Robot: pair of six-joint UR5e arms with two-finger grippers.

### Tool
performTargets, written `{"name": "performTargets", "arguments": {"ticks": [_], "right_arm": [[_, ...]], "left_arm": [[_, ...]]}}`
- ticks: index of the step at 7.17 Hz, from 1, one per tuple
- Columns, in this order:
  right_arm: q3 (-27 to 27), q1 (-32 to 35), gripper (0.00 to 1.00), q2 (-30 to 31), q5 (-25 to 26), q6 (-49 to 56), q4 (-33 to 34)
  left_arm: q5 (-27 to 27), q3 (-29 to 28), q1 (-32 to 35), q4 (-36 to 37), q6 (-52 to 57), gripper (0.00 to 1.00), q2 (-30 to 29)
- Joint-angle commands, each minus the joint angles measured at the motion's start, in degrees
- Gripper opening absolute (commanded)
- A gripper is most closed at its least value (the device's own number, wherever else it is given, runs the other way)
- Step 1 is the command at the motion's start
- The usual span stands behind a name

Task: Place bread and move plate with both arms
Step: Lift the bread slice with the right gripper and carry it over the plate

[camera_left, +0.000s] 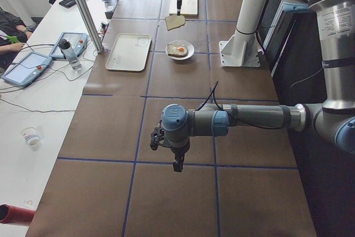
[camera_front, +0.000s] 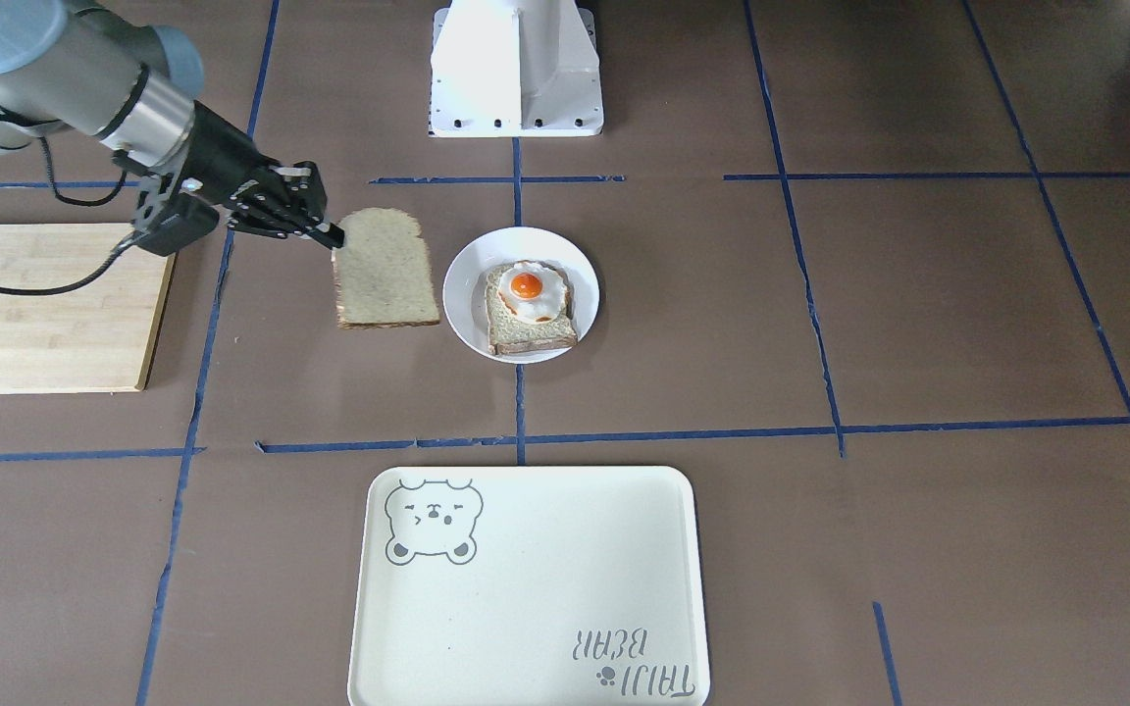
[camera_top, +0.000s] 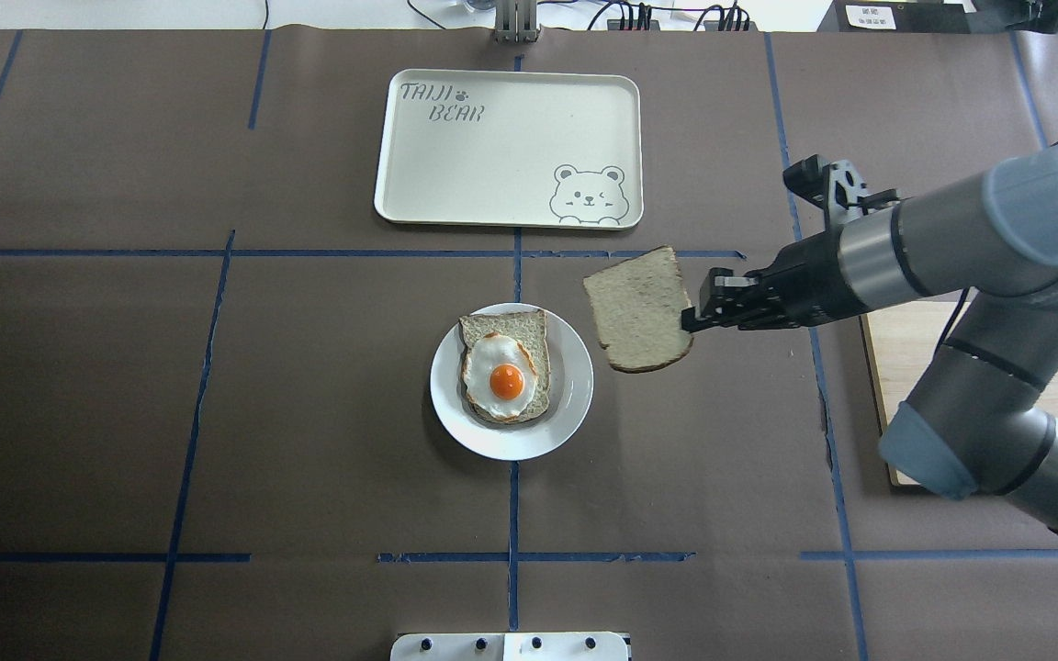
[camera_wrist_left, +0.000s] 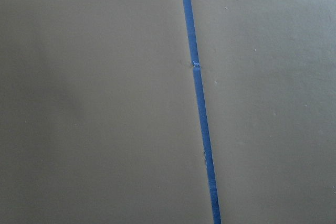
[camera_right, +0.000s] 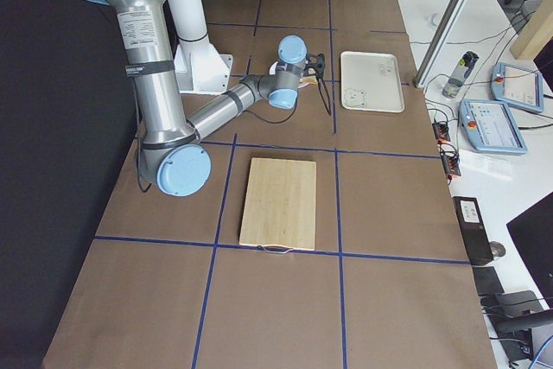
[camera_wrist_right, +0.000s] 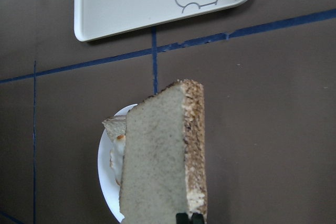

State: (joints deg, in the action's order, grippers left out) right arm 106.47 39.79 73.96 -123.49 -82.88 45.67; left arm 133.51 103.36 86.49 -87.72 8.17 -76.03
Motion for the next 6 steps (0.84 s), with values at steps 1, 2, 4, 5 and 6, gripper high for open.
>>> {"name": "performTargets", "arguments": {"ticks": [1,2,4,5,6], "right_arm": [[-2.7,-8.0,0.00,-6.1,11.2,-0.9,1.5],[-6.1,-9.4,0.00,-9.5,13.5,-1.1,1.4],[-9.0,-12.0,0.00,-12.5,18.7,-2.6,1.0],[-9.1,-12.8,0.00,-12.6,19.9,-2.7,1.0],[-10.3,-13.4,0.00,-12.6,20.3,-2.6,0.7]], "left_arm": [[0.0,0.0,0.0,0.0,0.0,1.00,0.0],[0.0,0.0,0.0,0.0,0.0,1.00,0.0],[0.0,0.0,0.0,0.0,0.1,1.00,0.0],[-0.1,0.0,0.0,0.0,0.1,1.00,0.0],[0.0,0.0,0.0,0.0,0.1,1.00,0.0]]}}
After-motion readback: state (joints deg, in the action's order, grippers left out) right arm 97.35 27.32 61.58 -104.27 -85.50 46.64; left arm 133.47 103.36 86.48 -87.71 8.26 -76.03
